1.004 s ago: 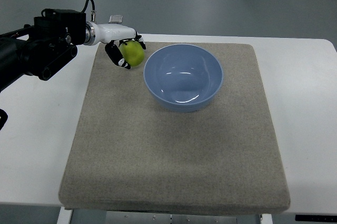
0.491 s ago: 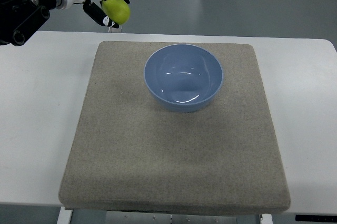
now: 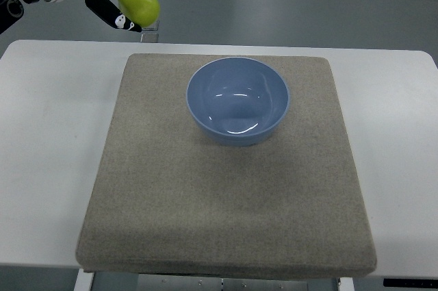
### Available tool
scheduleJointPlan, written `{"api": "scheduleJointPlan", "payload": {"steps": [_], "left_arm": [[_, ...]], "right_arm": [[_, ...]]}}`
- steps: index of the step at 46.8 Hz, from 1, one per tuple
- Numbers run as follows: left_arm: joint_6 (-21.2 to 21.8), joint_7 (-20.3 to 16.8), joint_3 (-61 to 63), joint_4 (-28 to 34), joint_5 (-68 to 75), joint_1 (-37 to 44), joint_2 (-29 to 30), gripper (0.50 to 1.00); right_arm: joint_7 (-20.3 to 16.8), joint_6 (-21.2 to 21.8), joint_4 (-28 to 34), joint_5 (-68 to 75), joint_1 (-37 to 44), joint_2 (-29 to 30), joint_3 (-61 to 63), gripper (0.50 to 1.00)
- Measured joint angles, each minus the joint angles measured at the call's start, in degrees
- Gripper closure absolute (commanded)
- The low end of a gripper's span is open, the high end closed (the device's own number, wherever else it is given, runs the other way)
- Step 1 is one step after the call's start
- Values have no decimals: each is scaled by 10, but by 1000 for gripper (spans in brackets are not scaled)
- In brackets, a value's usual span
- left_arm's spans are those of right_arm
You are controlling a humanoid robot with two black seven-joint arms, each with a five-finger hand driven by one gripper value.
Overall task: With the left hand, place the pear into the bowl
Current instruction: 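Lift the pear up and away from the mat with the left hand, then carry the pear over the blue bowl and lower it inside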
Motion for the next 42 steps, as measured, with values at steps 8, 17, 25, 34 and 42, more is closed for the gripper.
{"api": "scheduleJointPlan", "payload": {"steps": [8,17,25,34,42], "left_arm": [[-3,0,0,-62,0,2,22,1000],[-44,2,2,-130,1,7,23,1000],[-45,4,2,-188,1,38,14,1000],[-44,6,7,-179,2,38,-26,1000],[-44,7,12,-167,18,30,-58,1000]], "right_arm": [[0,0,0,0,0,0,0,574],[0,0,0,0,0,0,0,574],[0,0,0,0,0,0,0,574],[0,0,0,0,0,0,0,574],[0,0,0,0,0,0,0,574]]}}
